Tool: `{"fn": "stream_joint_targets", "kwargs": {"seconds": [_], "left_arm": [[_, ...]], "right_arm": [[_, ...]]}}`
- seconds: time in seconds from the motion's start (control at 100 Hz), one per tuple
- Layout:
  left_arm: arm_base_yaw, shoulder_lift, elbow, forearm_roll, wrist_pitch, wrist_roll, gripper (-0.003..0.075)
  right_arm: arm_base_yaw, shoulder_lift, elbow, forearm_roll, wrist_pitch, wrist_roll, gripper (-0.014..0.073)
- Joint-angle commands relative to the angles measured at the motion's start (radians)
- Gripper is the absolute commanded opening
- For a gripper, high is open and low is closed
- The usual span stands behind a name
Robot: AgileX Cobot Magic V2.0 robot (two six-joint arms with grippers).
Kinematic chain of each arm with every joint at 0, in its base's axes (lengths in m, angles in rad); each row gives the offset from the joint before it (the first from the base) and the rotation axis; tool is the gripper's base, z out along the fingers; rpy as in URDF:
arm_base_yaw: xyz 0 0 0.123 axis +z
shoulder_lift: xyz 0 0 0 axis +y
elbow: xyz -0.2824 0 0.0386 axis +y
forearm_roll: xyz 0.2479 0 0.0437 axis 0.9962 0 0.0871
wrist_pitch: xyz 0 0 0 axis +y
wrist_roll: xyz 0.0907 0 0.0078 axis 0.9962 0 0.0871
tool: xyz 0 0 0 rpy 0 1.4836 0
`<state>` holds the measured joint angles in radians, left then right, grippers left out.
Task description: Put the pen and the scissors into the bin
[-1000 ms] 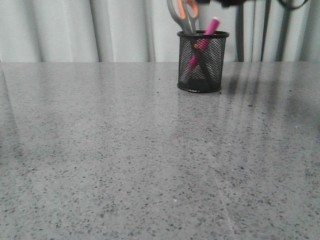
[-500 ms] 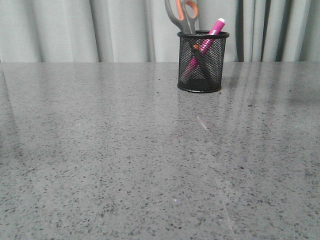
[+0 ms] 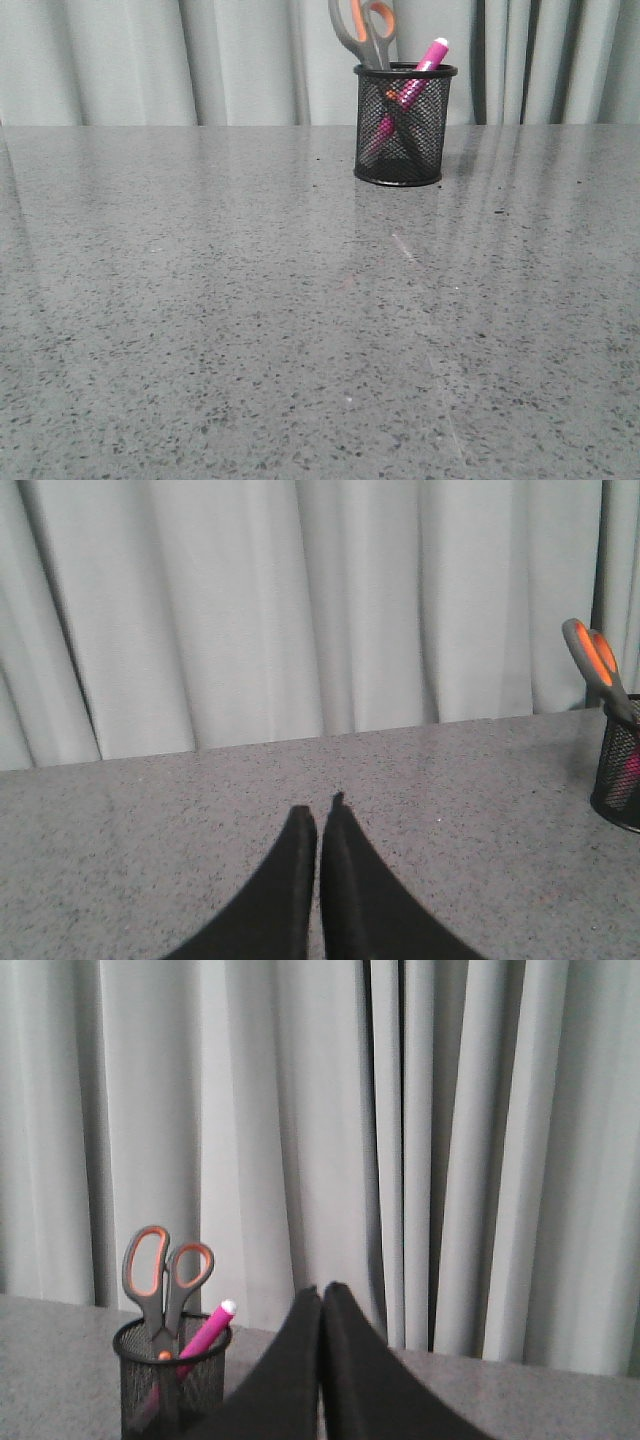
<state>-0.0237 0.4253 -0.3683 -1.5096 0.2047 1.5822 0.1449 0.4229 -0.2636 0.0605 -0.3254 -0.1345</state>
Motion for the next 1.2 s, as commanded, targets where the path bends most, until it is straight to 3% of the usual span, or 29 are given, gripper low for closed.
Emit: {"fn": "stream_joint_targets", "kwargs": {"seconds": [0.0,0.22,0.44,1.19], "left_arm": [[-0.007,-0.086,0.035,-0.047,-0.024,0.006,-0.0019],[-0.007,-0.294,0.160,-0.113,-0.109,0.006,-0.0019],[-0.007,-0.347,0.191,-0.113,-0.111,0.006,-0.0019],[-0.007,-0.347,0.191,-0.136,-0.092,0.004,-0.0019]], "right_arm": [[-0.009,-0.107,0.042,-0.002,0.000,-0.011,-0.0074],[-0.009,-0.301,0.095,-0.002,0.071,-0.011,-0.0074],[-0.009,-0.349,0.095,-0.002,0.240,-0.011,-0.0074],[-0.009,-0.349,0.095,-0.002,0.244,-0.011,-0.0075]]}}
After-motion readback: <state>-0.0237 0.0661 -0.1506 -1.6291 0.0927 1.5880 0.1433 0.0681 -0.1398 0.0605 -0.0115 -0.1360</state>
